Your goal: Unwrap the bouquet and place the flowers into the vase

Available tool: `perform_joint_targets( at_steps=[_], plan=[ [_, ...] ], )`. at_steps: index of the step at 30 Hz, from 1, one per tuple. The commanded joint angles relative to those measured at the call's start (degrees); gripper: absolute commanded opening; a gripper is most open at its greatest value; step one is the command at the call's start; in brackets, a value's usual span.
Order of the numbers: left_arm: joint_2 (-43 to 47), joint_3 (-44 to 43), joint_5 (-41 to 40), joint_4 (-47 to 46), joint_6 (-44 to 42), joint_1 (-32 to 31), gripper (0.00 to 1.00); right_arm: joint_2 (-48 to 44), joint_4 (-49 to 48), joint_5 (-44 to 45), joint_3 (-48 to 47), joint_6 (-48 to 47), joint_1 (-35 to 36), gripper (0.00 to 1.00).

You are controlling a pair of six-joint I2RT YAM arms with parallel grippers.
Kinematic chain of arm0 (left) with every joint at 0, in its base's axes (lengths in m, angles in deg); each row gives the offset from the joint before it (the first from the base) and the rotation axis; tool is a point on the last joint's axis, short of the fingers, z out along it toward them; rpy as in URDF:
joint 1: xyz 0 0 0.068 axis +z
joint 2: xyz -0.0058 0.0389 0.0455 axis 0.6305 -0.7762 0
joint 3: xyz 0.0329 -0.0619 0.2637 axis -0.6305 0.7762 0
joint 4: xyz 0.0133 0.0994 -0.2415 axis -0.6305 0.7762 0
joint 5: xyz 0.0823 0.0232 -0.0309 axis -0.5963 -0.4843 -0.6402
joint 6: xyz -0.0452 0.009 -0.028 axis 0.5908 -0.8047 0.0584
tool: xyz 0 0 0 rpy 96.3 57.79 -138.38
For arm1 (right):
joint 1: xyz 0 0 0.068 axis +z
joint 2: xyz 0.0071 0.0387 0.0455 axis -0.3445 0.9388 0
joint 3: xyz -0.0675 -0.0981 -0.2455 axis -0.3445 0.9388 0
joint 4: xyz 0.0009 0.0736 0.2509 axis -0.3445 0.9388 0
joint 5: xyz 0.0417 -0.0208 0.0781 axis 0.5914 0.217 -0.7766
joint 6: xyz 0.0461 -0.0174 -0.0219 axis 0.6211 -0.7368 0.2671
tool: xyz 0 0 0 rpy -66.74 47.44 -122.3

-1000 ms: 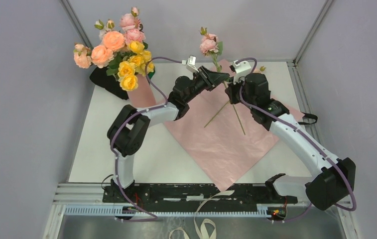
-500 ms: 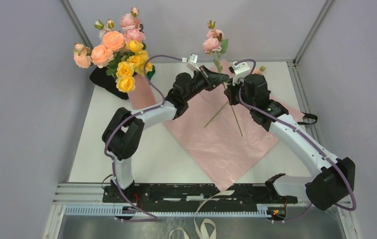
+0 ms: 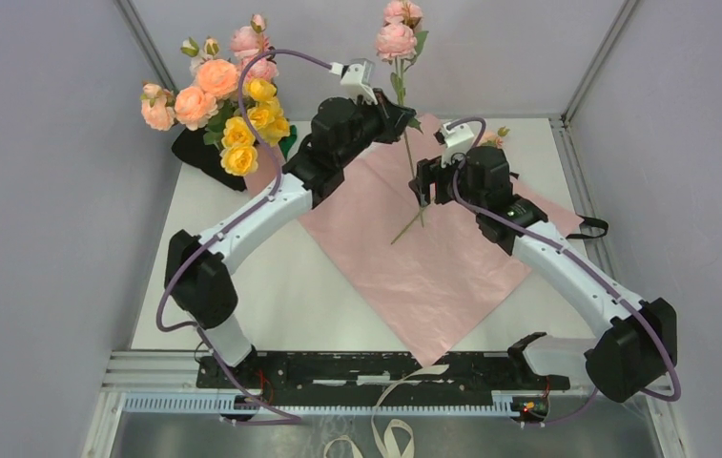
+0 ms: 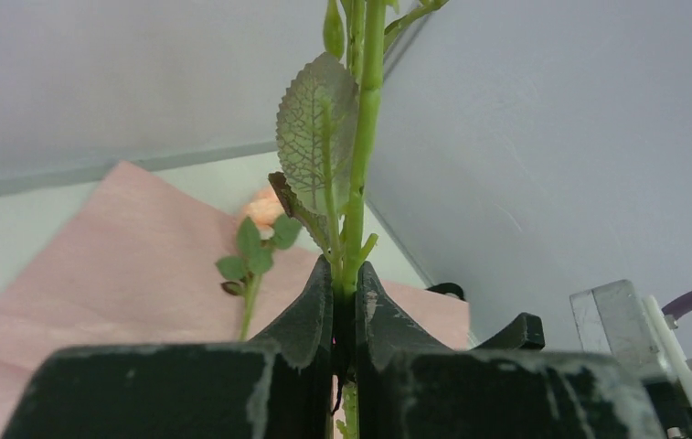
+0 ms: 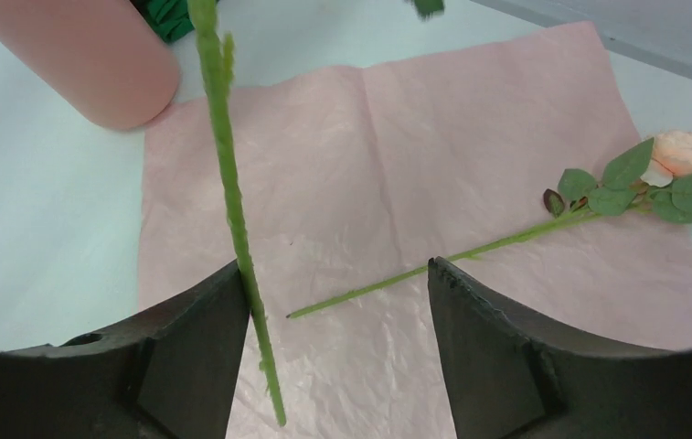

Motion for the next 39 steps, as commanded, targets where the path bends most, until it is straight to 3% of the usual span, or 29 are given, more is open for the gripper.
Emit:
perform_joint_targets(
  at_steps=[1,5,12,18,21,25,31,39],
  plan=[
    [4.74,-6.32,-7.67,8.33,-13.7,0.21,0.02,-1.64,-3.31,1.93,1.64,0.16,0.02,0.77],
    [7.62,-11.15,-13.51,12.31,-20.34,0.2,0.02,-2.84,-3.97,4.83,4.39,-0.84,-0.03,0.78],
    [12.45,-15.94,-31.25,15.17,-36.67,0.26,0.02,-4.07,-6.73,6.63,9.18,-0.45,-0.04,0.79],
    [16.8,-11.84,-41.49,8.39,-48.66,2.85,0.02,-2.53,-7.46,5.39,9.82,-0.93,-0.04,0.79],
    [20.5,-8.34,-43.13,3.07,-52.16,4.62,0.02,-1.1,-7.55,4.27,10.11,-0.88,0.0,0.79],
    [22.25,-10.47,-43.57,3.14,-53.57,9.69,0.02,0.53,-9.42,3.1,10.26,-0.71,0.0,0.79],
    [22.14,-10.62,-38.94,4.71,-49.32,20.43,0.02,2.34,-9.8,0.77,9.36,-0.33,-0.09,0.79],
    [16.45,-9.32,-32.94,2.46,-42.26,27.79,0.02,2.56,-9.63,0.39,10.16,-0.7,0.01,0.79]
  ],
)
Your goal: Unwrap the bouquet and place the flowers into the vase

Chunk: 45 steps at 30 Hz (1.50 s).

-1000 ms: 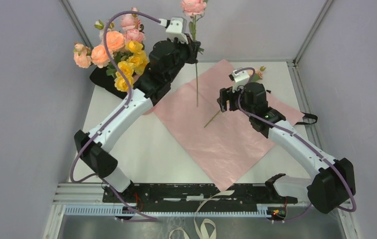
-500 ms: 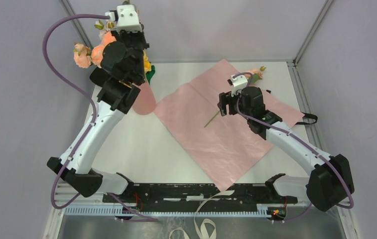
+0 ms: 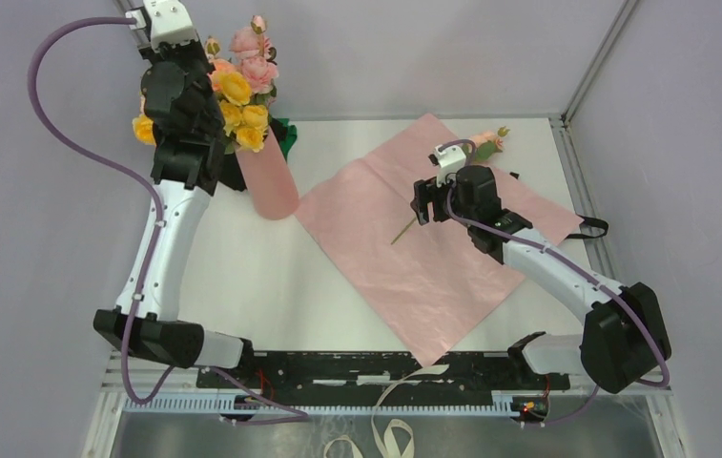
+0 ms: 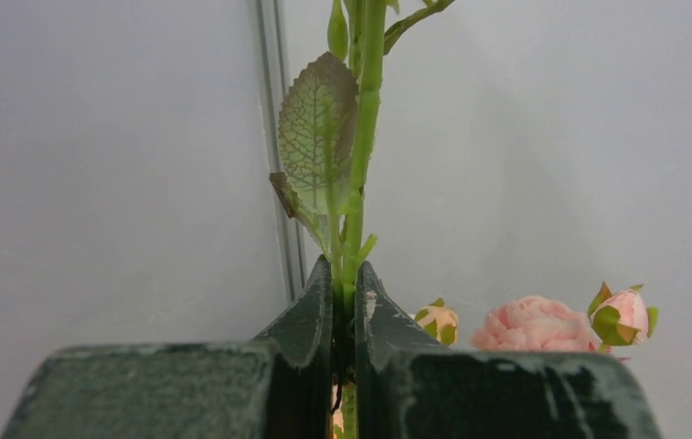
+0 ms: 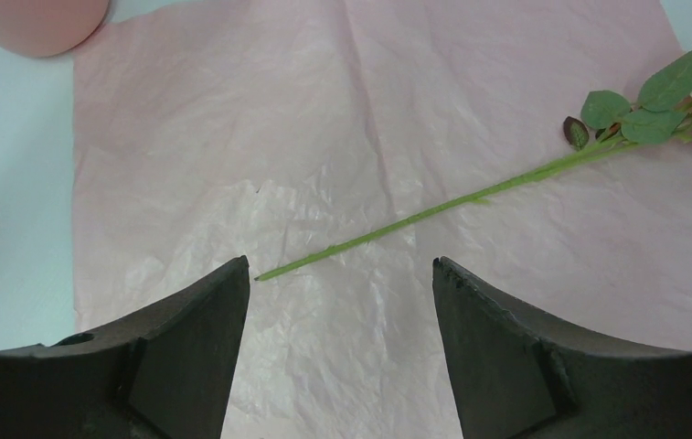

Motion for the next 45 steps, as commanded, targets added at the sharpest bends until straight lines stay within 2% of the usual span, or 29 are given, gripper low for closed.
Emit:
perform_joint_targets(
  at_steps=[1,5,10,14,23,28,42,45],
  plan=[
    [-3.57,0.41,5.11,-3.21,5.46,2.38,0.02,-0.1,-2.4,-0.72,0.18,-0.28,-0.03,0.79],
    [-5.51,0.54,6.68,-5.6,8.9,3.45,0.02,0.03,-2.15,-0.5,0.6,-0.66,0.01,0.79],
    [-8.8,-4.43,7.85,-5.43,11.65,4.1,0.02,-0.1,-1.13,-0.24,0.6,-1.24,-0.04,0.79],
    [-9.32,-4.92,8.73,-6.37,13.52,4.18,0.02,-0.51,-1.01,0.11,1.09,-1.33,-0.03,0.79],
    [-12.71,-16.07,11.32,-0.04,13.19,4.31,0.02,0.29,-3.72,-1.84,3.54,0.98,-0.02,0.79],
    [-11.87,-10.16,11.07,-1.79,14.59,4.43,0.02,0.48,-4.94,-2.71,5.16,1.78,-0.02,0.79],
    [-1.71,21.09,11.27,-7.04,27.99,4.17,0.02,1.26,-3.7,-2.35,5.31,0.73,-0.05,0.79],
    [-0.18,26.3,10.11,-7.03,28.17,2.46,0.02,1.4,-3.9,-2.72,5.09,0.75,-0.01,0.79]
  ],
)
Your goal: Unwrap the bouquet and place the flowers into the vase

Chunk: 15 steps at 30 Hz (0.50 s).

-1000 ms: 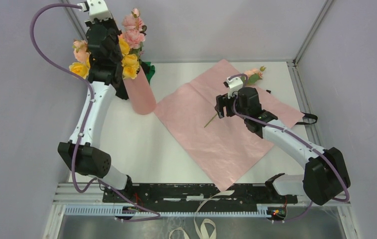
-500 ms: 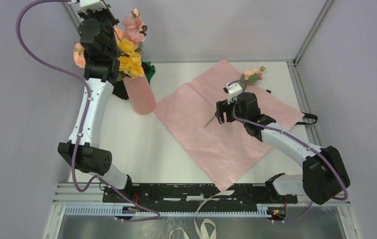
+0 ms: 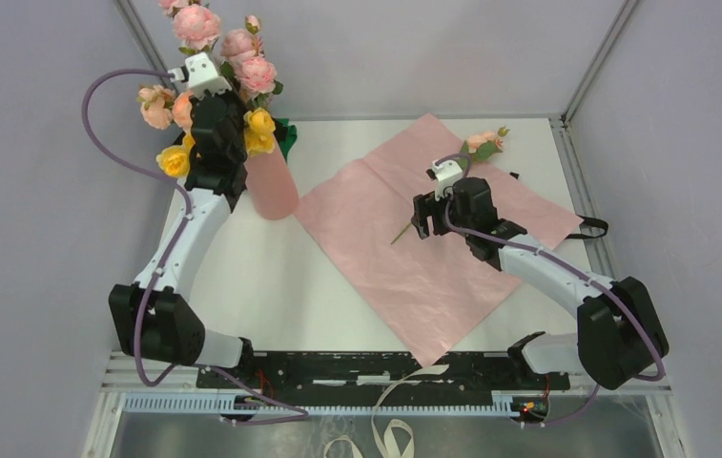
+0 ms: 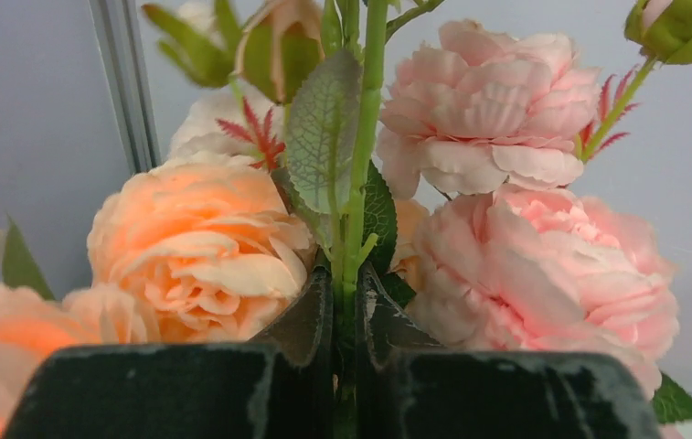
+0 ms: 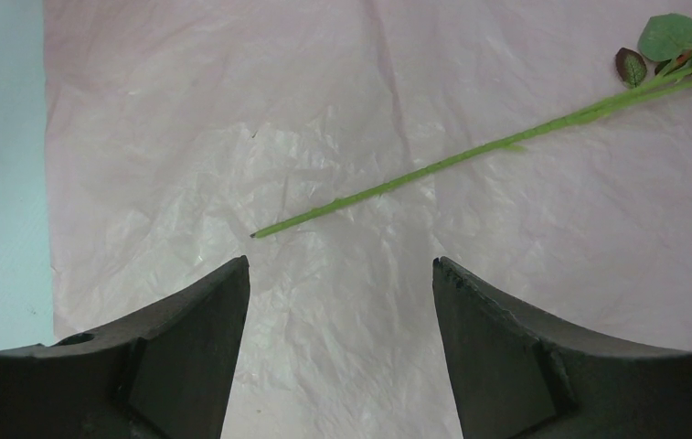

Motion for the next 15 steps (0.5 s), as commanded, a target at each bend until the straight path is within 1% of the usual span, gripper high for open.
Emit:
perform_joint_targets(
  at_steps=[1,6,7,8,13,15],
  plan=[
    [3.82,6.62,-1.51,-0.89,4.3,-1.98,0.02,0.67,-1.85,-0.95,-0.53,0.01,0.02,0.79],
    [5.3,9.87,-2.26,-0.08,4.96,-3.57,0.02,0.81,-1.77,-1.04,-0.6,0.02,-0.01,0.79],
    [5.2,9.47,-2.46,0.09,4.44,-3.84,0.04,0.91,-1.88,-1.17,-0.51,0.11,-0.04,0.79],
    [5.08,8.65,-2.67,0.58,4.02,-3.99,0.11,1.0,-1.99,-1.31,-0.43,0.12,-0.01,0.79],
    [5.27,2.62,-3.12,2.64,1.21,-5.35,0.48,1.71,-2.38,-1.48,-0.07,0.25,-0.02,0.79],
    [5.42,-0.11,-3.27,3.86,0.02,-5.9,0.57,2.15,-2.61,-1.68,-0.07,0.36,-0.02,0.79]
  ],
)
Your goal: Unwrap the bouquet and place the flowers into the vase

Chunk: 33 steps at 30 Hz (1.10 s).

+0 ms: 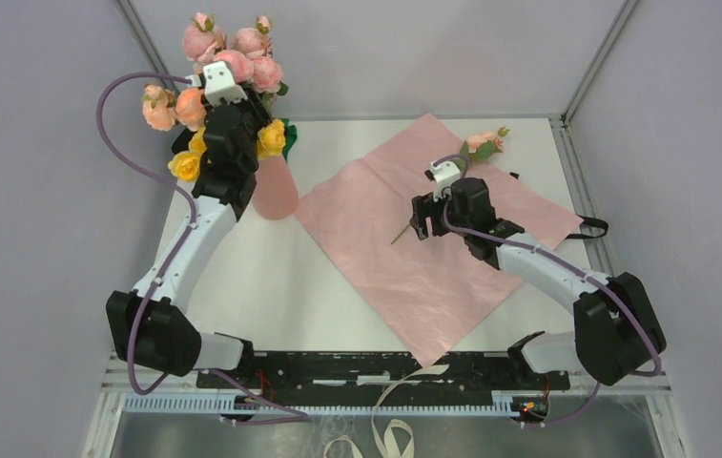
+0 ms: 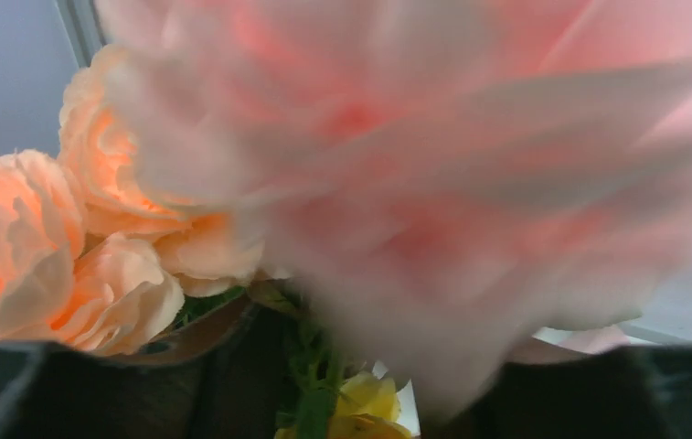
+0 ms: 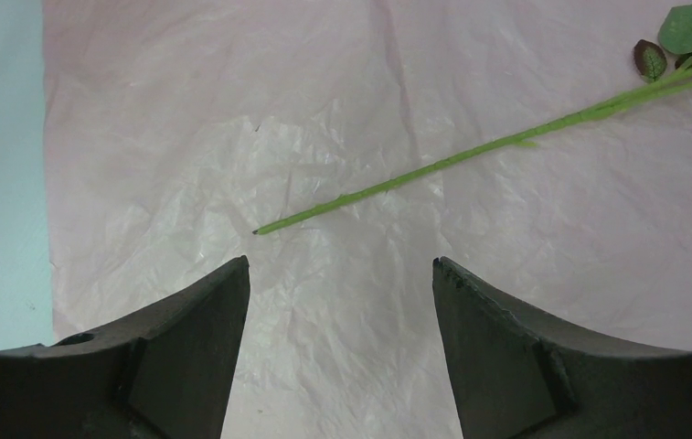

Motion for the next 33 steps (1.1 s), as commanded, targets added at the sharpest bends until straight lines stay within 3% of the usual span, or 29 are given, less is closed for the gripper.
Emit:
perform_joint_targets(
  at_steps=[1,4,11,13,18,22,23,24,26,28,30,33],
  plan=[
    [0.58,-7.76,-1.11,2.84,-1.52,-1.42,0.6,1.07,-2.39,-1.18,-0.17,0.44,-0.03,0.79],
    [0.39,-11.5,-1.43,4.83,-2.74,-1.72,0.68,1.51,-2.52,-1.55,-0.25,0.4,-0.04,0.79],
    [0.86,-15.95,-2.12,7.54,-4.32,-1.85,0.68,2.38,-2.91,-1.8,-0.49,0.59,-0.03,0.79],
    [1.12,-16.69,-2.17,7.74,-4.66,-1.87,0.58,2.83,-3.16,-2.29,-0.58,0.73,-0.01,0.79],
    [-0.23,-17.7,-4.17,8.6,-5.48,-1.84,0.04,3.25,-3.27,-2.89,-0.83,1.12,0.09,0.79],
    [-2.12,-17.05,-4.54,10.35,-4.03,-1.87,0.02,2.78,-2.84,-1.3,-1.06,0.8,0.09,0.79],
    [-2.42,-16.45,-4.44,10.48,-3.33,-1.85,0.05,2.75,-2.6,-1.08,-1.27,0.63,0.12,0.79],
    [-2.26,-15.73,-4.26,10.38,-2.62,-1.86,0.13,2.77,-2.21,-0.99,-1.54,0.5,0.14,0.79],
    [-1.5,-13.93,-3.78,9.31,-1.82,-1.9,0.39,2.62,-1.69,-0.75,-1.92,0.17,0.14,0.79],
    [-0.31,-12.6,-4.19,8.18,-1.53,-1.93,0.75,2.32,-1.51,0.02,-1.92,-0.09,0.13,0.79],
    [1.23,-12.37,-4.54,8.08,-1.27,-1.89,0.98,1.84,-1.47,1.23,-1.92,-0.18,0.11,0.8],
    [3.98,-12.2,-6.47,7.31,-1.41,-1.88,1.0,1.1,-2.02,3.36,-2.27,0.22,0.13,0.8]
  ],
)
